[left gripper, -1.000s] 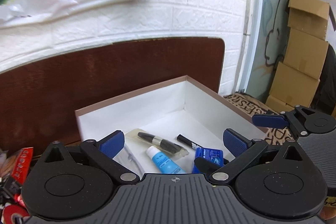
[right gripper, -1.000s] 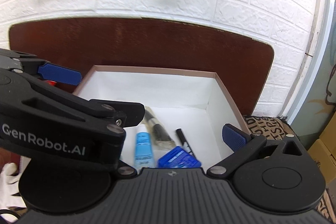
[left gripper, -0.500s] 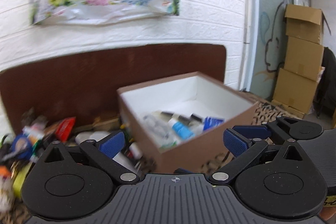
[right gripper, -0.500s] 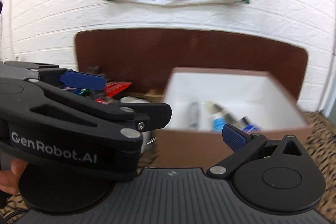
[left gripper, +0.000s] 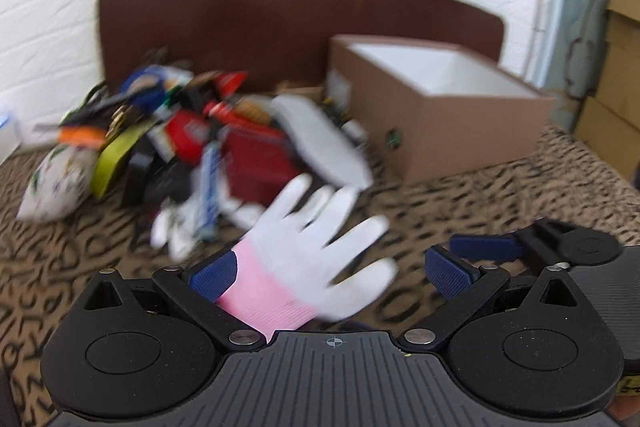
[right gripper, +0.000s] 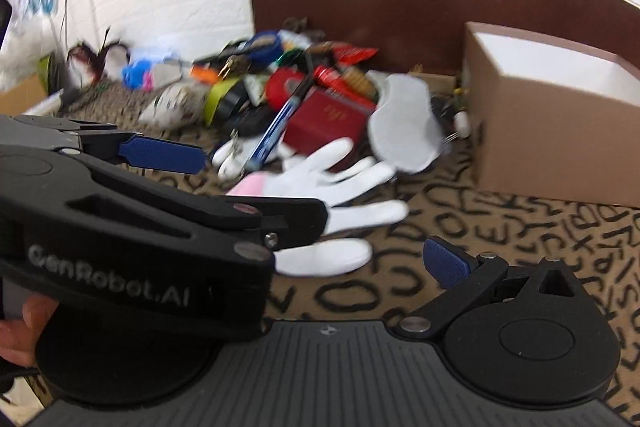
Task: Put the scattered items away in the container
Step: 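Move both grippers back over the pile of items, then grasp the white glove with pink cuff at the cuff with the left gripper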
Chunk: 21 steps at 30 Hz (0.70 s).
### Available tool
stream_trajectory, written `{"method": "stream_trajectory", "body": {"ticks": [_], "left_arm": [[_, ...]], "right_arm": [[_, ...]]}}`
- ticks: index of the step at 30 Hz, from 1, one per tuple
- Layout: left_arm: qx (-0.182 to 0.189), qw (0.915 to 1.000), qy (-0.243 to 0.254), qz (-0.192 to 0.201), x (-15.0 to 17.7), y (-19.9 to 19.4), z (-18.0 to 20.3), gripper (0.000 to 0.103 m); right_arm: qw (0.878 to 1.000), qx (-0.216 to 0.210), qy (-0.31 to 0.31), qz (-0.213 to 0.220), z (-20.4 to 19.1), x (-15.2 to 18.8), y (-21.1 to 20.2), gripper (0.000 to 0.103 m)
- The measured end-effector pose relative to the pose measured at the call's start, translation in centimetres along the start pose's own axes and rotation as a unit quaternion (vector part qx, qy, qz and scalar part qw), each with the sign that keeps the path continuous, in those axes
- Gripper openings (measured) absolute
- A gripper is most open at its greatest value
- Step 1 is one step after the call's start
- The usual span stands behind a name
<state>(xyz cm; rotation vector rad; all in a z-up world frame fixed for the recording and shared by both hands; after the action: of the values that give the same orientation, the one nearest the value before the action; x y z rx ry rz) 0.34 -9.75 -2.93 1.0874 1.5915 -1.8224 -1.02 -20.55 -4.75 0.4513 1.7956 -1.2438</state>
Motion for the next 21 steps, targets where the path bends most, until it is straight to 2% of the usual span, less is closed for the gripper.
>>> {"method": "stream_trajectory", "body": {"ticks": [2, 8, 10, 13, 16, 18, 20, 21], "left_arm": [[-0.012, 0.9999, -0.004, -0.006, 0.1, 0.5, -1.1, 0.103], [-0.018, 0.9993, -0.013, -0.031, 0.4, 2.9, -3.0, 0.103], [-0.012, 0.999, -0.014, -0.04, 0.2, 3.8, -3.3, 0.101], [0.002, 0.9986, -0.012, -0.051, -0.2, 5.1, -3.7, 0.097], [0.014, 0.9977, -0.01, -0.065, -0.7, 6.1, -4.0, 0.083], [0.023, 0.9965, -0.02, -0.077, -0.8, 6.5, -4.4, 0.07], [0.034, 0.995, -0.029, -0.089, -0.7, 6.6, -4.7, 0.037], [0.038, 0.9944, -0.029, -0.094, -0.5, 6.5, -4.7, 0.027]], "right_arm": [[1.0, 0.007, -0.015, -0.008, -0.4, 0.1, 0.8, 0.103], [0.999, 0.011, -0.023, -0.025, -0.5, 0.8, 2.1, 0.102], [0.999, 0.009, -0.021, -0.029, -0.3, 0.8, 2.7, 0.099], [0.999, 0.014, -0.01, -0.037, 0.0, 0.7, 3.6, 0.085], [0.999, 0.015, 0.002, -0.035, 0.2, 0.4, 3.9, 0.07], [0.999, 0.014, 0.0, -0.032, 0.2, 0.1, 3.8, 0.048], [0.999, 0.006, 0.0, -0.033, 0.1, 0.0, 3.6, 0.038], [0.999, 0.003, -0.002, -0.034, 0.0, -0.1, 3.6, 0.033]]}}
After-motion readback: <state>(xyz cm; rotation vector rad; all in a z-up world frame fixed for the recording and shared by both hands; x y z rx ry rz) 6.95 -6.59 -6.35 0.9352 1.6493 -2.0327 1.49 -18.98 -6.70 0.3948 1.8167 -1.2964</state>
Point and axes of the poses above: each gripper's, at about its wrist camera, not at the fingertips, and y roughly the way its jaws point, z to its right, x to its underside, the point moved 2 cm from there along y, roughly the way its jaws point, and after that the axes turned 7 degrees about -x, right-handed, at the moved point
